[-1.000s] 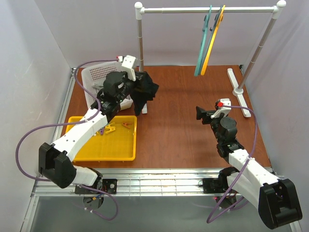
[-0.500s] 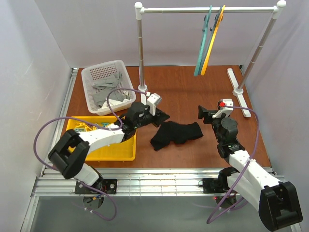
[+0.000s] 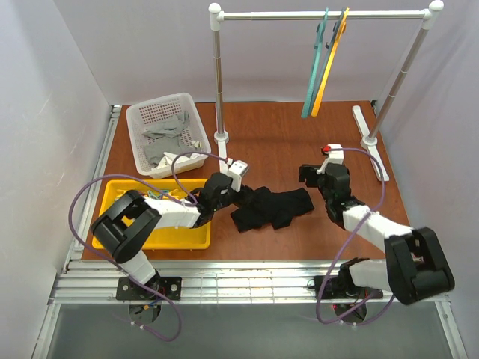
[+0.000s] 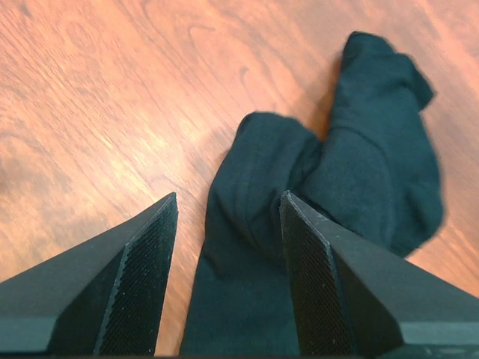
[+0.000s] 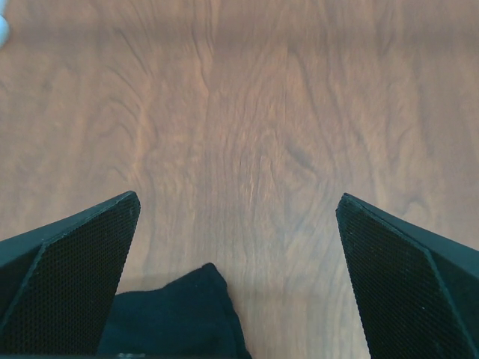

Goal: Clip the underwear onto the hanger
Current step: Place the underwear at the center of the board.

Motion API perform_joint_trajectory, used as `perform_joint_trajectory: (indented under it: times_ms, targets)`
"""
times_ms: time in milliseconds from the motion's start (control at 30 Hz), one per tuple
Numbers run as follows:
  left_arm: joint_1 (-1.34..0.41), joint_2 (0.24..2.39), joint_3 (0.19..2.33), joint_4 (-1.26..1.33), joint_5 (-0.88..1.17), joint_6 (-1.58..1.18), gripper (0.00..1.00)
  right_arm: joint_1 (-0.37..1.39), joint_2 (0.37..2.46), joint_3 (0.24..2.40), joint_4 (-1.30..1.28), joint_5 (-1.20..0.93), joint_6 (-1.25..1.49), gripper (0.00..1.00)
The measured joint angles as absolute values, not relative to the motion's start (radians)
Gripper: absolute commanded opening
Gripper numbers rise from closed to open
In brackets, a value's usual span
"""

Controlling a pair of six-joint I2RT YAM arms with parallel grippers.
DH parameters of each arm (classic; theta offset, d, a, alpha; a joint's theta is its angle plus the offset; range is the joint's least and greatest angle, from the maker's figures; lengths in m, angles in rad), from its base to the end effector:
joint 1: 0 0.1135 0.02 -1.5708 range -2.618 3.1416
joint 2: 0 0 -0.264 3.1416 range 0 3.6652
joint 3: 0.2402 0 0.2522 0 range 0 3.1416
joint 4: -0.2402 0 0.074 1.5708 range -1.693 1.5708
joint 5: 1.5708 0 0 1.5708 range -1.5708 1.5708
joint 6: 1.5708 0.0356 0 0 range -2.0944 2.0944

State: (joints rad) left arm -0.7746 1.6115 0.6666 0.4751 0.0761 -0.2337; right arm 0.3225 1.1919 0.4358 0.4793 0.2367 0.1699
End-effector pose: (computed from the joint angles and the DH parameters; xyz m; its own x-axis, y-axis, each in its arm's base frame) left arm 0.2272 -0.2261 0.1643 -0.4875 0.1540 -0.8595 0.6507 0.7205 -0.2400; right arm 0.2362 0.0701 0.2047 -0.2714 0.0826 -0.9589 -0.0490 0.9938 0.0995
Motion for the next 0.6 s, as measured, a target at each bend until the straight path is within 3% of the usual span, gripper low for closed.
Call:
perform_joint_trajectory:
  times_ms: [400, 600]
  targets:
    - [-0.775, 1.689, 0.662, 0.553, 0.132, -0.262, 0.50, 0.326, 1.507, 0.615, 0.305, 0.157, 0.231, 0.95]
    - [-0.775, 1.622, 0.616, 0.579, 0.203, -0.291, 0.50, 0.364, 1.544, 0.624, 0.250, 0.111, 0.261, 0.84]
